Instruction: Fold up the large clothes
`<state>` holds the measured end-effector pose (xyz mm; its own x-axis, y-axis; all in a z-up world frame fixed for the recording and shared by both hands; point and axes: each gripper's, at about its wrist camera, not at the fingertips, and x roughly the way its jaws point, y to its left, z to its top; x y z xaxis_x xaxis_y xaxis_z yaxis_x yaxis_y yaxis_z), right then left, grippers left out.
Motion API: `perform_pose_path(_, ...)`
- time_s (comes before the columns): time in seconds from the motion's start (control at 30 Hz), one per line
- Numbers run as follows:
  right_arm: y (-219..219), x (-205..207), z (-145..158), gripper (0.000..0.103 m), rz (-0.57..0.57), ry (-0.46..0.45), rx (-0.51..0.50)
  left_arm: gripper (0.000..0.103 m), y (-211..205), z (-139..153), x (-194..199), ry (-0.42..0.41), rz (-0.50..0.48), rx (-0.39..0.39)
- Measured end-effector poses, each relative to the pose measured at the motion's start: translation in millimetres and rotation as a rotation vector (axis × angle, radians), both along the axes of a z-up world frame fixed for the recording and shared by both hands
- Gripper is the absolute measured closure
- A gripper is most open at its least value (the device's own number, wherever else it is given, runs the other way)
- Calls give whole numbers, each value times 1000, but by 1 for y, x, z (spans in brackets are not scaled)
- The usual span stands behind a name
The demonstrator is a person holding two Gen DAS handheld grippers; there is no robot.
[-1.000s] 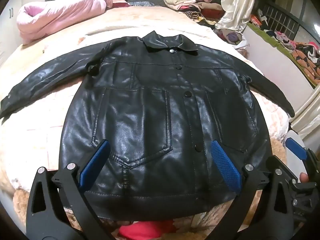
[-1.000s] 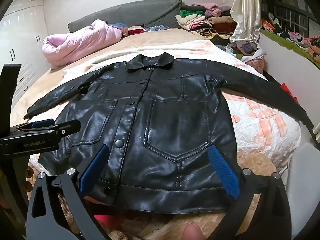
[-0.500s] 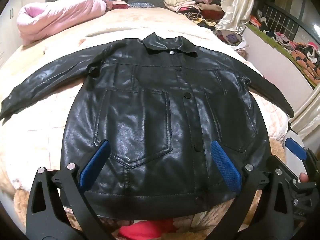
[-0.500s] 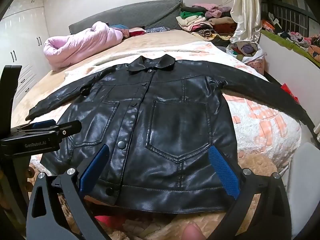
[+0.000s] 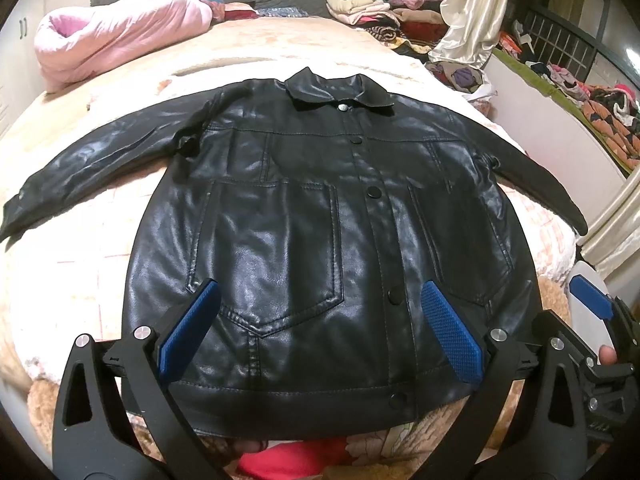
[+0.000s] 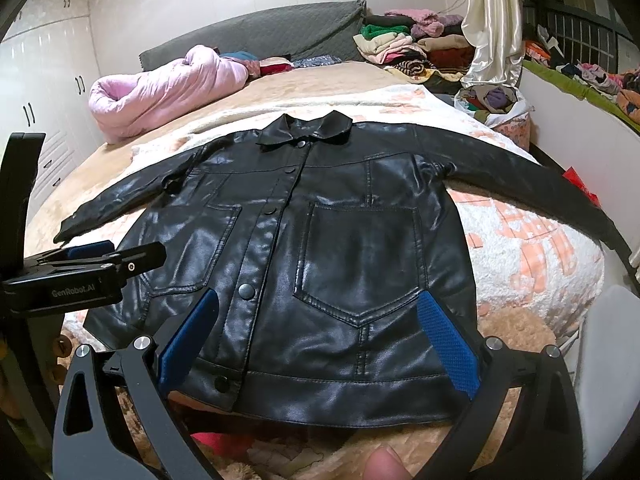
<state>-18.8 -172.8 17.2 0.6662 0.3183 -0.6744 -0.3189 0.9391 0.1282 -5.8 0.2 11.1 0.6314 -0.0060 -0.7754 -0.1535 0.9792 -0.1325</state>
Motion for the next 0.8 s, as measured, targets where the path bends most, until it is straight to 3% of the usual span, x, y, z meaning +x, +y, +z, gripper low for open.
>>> perform_pose_path(0.8, 0, 1, 1, 4, 3, 8, 11, 9, -3, -2, 0, -2, -4, 4)
